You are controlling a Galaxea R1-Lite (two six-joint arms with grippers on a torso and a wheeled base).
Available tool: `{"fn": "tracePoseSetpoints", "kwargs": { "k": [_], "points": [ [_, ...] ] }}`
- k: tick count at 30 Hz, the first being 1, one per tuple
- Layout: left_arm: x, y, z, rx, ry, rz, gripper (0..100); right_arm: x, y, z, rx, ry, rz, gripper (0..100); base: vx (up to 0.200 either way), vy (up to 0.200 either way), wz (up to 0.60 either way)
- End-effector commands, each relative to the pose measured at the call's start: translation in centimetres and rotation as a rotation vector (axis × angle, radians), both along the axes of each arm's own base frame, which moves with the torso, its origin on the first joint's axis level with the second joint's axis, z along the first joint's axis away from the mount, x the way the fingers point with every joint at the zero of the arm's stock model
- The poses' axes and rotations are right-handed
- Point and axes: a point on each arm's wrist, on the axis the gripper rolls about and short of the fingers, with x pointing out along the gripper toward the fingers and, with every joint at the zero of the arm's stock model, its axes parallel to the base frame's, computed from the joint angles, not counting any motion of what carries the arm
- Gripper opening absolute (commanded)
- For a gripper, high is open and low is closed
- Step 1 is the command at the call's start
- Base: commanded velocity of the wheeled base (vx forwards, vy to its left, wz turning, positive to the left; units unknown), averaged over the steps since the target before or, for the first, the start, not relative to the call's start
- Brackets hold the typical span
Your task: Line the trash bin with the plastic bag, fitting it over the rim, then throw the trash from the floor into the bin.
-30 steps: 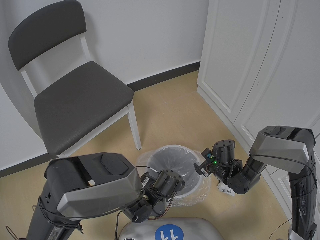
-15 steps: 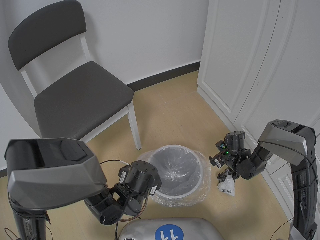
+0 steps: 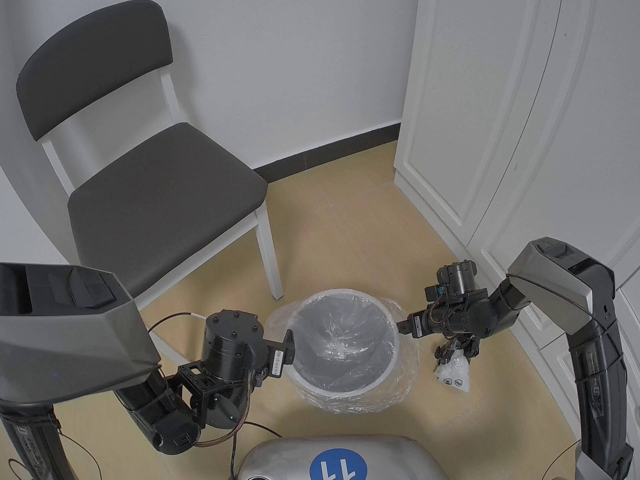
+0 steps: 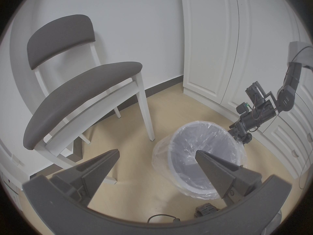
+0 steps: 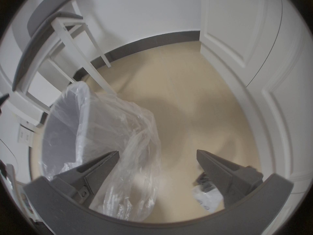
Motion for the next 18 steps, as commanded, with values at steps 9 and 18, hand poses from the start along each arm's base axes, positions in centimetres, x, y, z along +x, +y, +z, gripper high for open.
{"fn": "tracePoseSetpoints", "kwargs": {
  "k": [9,18],
  "points": [
    [-0.7,1.9,0.4,-0.047,-0.047,0.024,100,3.1,0.9,-0.6,0.063,0.086,-0.086,100,0.0,0.0,0.0],
    [-0.7,2.1,0.5,-0.055,-0.055,0.03,100,5.8,1.3,-2.3,-0.066,0.002,-0.117,100,0.0,0.0,0.0]
  ]
}}
